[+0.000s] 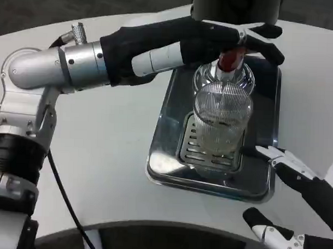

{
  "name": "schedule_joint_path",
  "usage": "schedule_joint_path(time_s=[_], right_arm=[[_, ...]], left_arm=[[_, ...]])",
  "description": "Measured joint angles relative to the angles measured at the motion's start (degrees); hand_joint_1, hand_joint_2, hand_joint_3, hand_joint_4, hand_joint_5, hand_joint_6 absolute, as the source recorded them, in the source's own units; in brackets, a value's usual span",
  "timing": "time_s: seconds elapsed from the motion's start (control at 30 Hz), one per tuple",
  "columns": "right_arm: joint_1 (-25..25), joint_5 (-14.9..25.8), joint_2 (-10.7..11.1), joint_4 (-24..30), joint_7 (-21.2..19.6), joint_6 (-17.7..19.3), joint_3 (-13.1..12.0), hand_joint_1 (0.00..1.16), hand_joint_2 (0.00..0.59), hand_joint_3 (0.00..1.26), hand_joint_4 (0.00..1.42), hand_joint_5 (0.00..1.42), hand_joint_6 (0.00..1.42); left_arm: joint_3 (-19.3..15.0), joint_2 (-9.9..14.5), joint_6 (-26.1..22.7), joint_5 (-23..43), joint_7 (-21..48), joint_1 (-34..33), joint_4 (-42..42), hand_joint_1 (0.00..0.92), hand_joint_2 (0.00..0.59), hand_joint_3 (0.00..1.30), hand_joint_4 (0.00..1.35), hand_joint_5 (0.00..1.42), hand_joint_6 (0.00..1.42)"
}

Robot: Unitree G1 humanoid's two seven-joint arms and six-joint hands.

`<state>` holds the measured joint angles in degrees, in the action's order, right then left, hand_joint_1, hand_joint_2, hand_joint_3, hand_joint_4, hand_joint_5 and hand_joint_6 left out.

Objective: Grasp the cup under the faucet to collect the drink, then remove the cup.

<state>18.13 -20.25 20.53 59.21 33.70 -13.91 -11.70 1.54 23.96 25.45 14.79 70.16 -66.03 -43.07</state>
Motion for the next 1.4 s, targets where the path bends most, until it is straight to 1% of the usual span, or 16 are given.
schedule_joint_path(time_s=[0.13, 0.2, 0.27, 0.4, 0.43, 0.63, 0.73, 0.87, 0.93, 1.03, 1.07, 1.13, 1.17, 1.23, 1.33, 1.4], right_arm=[[-0.64, 0.03, 0.16, 0.00, -0.34, -2.96, 0.49, 0.72, 0.356, 0.11, 0.04, 0.00, 0.00], [-1.19, 0.07, 0.24, -0.07, -0.90, -4.07, 0.69, 0.73, 0.354, 0.11, 0.04, 0.00, 0.00], [-1.89, 0.27, 0.24, -0.32, -1.63, -4.73, 0.78, 0.76, 0.325, 0.10, 0.04, 0.00, 0.00], [-2.41, 0.77, 0.20, -1.03, -3.06, -5.57, 0.83, 0.77, 0.320, 0.10, 0.04, 0.00, 0.00], [-2.42, 1.08, 0.16, -1.36, -3.43, -5.78, 0.83, 0.78, 0.309, 0.09, 0.04, 0.00, 0.00], [-2.66, 2.63, -0.59, -3.28, -6.15, -6.86, 0.87, 0.79, 0.302, 0.09, 0.04, 0.00, 0.00], [-3.09, 3.47, -0.76, -3.57, -7.13, -7.11, 0.87, 0.81, 0.279, 0.09, 0.04, 0.00, 0.01], [-3.33, 4.46, -2.21, -5.32, -9.12, -7.18, 0.94, 0.82, 0.268, 0.08, 0.04, 0.01, 0.03], [-3.39, 4.76, -2.53, -6.24, -10.28, -7.14, 1.13, 0.83, 0.252, 0.08, 0.06, 0.04, 0.06], [-3.85, 4.99, -3.58, -7.92, -12.31, -6.55, 1.66, 0.84, 0.238, 0.08, 0.07, 0.06, 0.08], [-4.02, 5.14, -4.28, -8.67, -13.41, -5.79, 1.95, 0.85, 0.232, 0.08, 0.07, 0.07, 0.08], [-4.37, 5.81, -5.81, -10.45, -15.67, -3.84, 2.63, 0.85, 0.222, 0.09, 0.09, 0.08, 0.11], [-4.48, 6.13, -7.18, -11.84, -17.42, -2.11, 3.12, 0.86, 0.215, 0.09, 0.09, 0.09, 0.11], [-4.51, 6.74, -8.88, -13.82, -19.68, 0.00, 3.53, 0.87, 0.192, 0.10, 0.10, 0.11, 0.15], [-4.58, 7.31, -10.85, -16.97, -22.51, 3.15, 4.19, 0.89, 0.187, 0.10, 0.11, 0.12, 0.16], [-5.04, 8.11, -11.69, -19.10, -24.07, 5.08, 4.93, 0.89, 0.187, 0.10, 0.11, 0.12, 0.17]], left_arm=[[0.75, 0.24, 1.37, -0.33, -0.57, 0.00, 0.00, 0.000, 0.015, 0.32, 0.00, 0.05, 0.00], [1.20, 0.39, 1.94, -0.42, -0.83, 0.00, 0.00, 0.000, 0.015, 0.32, 0.00, 0.05, 0.00], [1.46, 0.47, 2.49, -0.63, -1.11, 0.00, 0.00, 0.000, 0.015, 0.32, 0.00, 0.05, 0.00], [1.75, 0.60, 3.57, -1.14, -1.32, 0.00, 0.00, 0.000, 0.015, 0.32, 0.00, 0.05, 0.00], [1.81, 0.62, 3.79, -1.22, -1.41, 0.00, 0.00, 0.000, 0.015, 0.32, 0.00, 0.05, 0.00], [2.06, 0.70, 4.49, -1.52, -1.69, 0.03, 0.00, 0.000, 0.016, 0.32, 0.00, 0.05, 0.00], [2.14, 0.70, 4.76, -1.52, -1.75, 0.06, -0.07, 0.000, 0.016, 0.32, 0.00, 0.05, 0.00], [2.19, 0.70, 5.09, -1.52, -1.83, 0.06, -0.29, 0.000, 0.016, 0.33, 0.00, 0.05, 0.00], [2.23, 0.70, 5.27, -1.53, -1.87, 0.05, -0.39, 0.000, 0.016, 0.33, 0.00, 0.05, 0.00], [2.31, 0.70, 5.34, -1.54, -1.99, 0.05, -0.43, 0.000, 0.016, 0.33, 0.00, 0.05, 0.00], [2.32, 0.70, 5.35, -1.54, -2.02, 0.05, -0.44, 0.000, 0.016, 0.33, 0.00, 0.05, 0.00], [2.38, 0.70, 5.36, -1.54, -2.05, 0.05, -0.45, 0.000, 0.016, 0.33, 0.00, 0.05, 0.00], [2.45, 0.69, 5.35, -1.54, -2.09, 0.05, -0.48, 0.000, 0.016, 0.33, 0.00, 0.05, 0.00], [2.50, 0.69, 5.36, -1.54, -2.18, 0.05, -0.54, 0.000, 0.016, 0.33, 0.00, 0.05, 0.00], [2.58, 0.68, 5.36, -1.54, -2.33, 0.05, -0.69, 0.000, 0.016, 0.33, 0.00, 0.05, 0.00], [2.61, 0.68, 5.36, -1.54, -2.42, 0.05, -0.81, 0.000, 0.016, 0.33, 0.00, 0.05, 0.00]])
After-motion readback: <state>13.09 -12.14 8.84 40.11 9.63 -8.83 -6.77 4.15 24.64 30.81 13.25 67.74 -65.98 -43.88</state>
